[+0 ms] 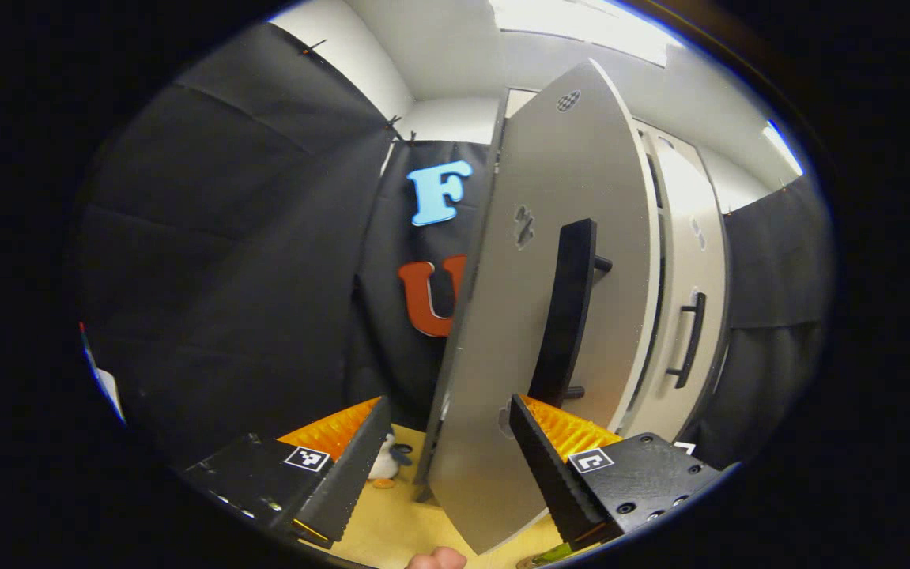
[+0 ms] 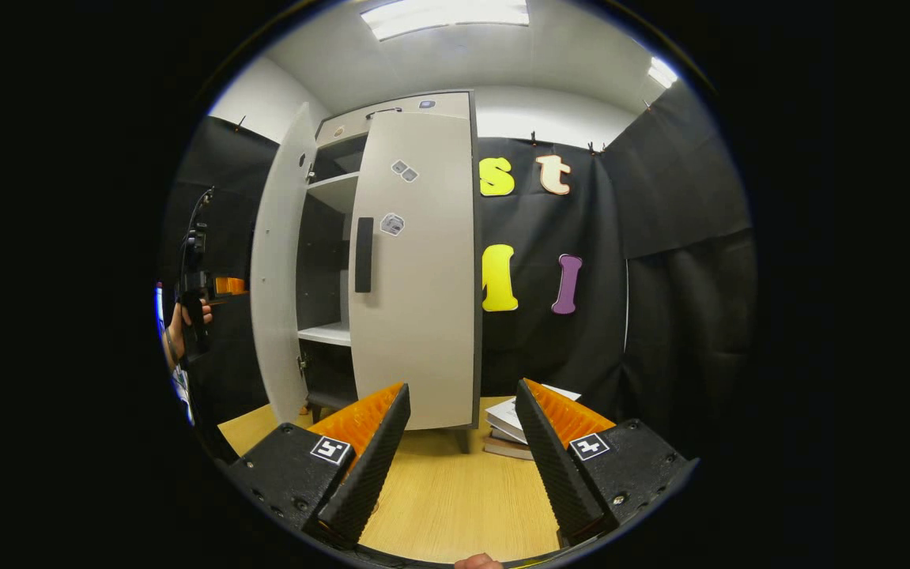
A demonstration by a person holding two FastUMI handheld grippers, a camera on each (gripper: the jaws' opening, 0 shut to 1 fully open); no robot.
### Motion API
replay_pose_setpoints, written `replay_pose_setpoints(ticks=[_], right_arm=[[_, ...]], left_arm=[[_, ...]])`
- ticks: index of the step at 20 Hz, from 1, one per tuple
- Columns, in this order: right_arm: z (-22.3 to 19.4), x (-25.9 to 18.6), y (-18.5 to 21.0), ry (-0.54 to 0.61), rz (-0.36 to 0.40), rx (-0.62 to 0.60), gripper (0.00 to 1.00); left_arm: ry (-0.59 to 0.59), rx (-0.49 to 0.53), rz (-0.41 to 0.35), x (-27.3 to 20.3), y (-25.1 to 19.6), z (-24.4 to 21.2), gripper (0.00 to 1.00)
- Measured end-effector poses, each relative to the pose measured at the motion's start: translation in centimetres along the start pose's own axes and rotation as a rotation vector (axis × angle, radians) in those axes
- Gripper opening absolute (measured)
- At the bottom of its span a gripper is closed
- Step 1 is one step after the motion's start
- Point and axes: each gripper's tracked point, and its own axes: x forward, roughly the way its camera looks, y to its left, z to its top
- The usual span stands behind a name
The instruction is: Grasp the bottle in the cabinet with the left hand and place it on the coaster, then close the right door with the right hand and the left door with the left hand.
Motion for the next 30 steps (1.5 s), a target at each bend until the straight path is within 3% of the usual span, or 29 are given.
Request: replay_pose_setpoints(ticks=[3,9,14,15,16,18,20,21,23,24,30], right_arm=[[0.1,-0.7,-1.0,-0.003,-0.029,0.008,0.83],[-0.3,-1.0,-1.9,0.011,-0.050,0.018,0.83],[-1.4,-0.2,-1.0,0.048,-0.016,0.044,0.83],[-1.3,-0.1,-0.8,0.047,-0.012,0.042,0.83],[-1.5,0.1,-0.5,0.052,-0.005,0.038,0.83],[-1.5,0.1,0.4,0.062,0.025,0.033,0.83],[-1.4,0.1,1.0,0.054,0.040,0.031,0.83],[-1.4,0.0,1.3,0.053,0.044,0.031,0.83],[-2.0,0.0,2.3,0.063,0.060,0.042,0.83],[-2.2,-0.1,2.8,0.069,0.070,0.049,0.83],[-3.2,-0.8,3.3,0.107,0.079,0.049,0.83]], left_arm=[[0.016,-0.031,0.022,0.8,0.2,-0.9,0.94],[-0.024,-0.033,0.024,-2.4,-1.0,0.3,0.95],[-0.076,0.012,0.017,-7.5,-3.6,0.6,0.95],[-0.073,0.028,0.018,-8.2,-4.2,0.1,1.00],[-0.062,0.042,0.023,-9.0,-4.7,-0.6,0.95],[-0.072,0.084,0.019,-10.4,-6.1,-1.7,1.00],[-0.100,0.118,0.017,-11.4,-7.2,-2.6,1.00],[-0.100,0.123,0.011,-11.8,-8.1,-3.5,0.95],[-0.080,0.121,0.007,-12.5,-9.2,-5.0,0.99],[-0.077,0.114,0.002,-13.0,-9.8,-5.6,0.95],[-0.078,0.174,0.002,-14.6,-10.8,-7.4,0.95]])
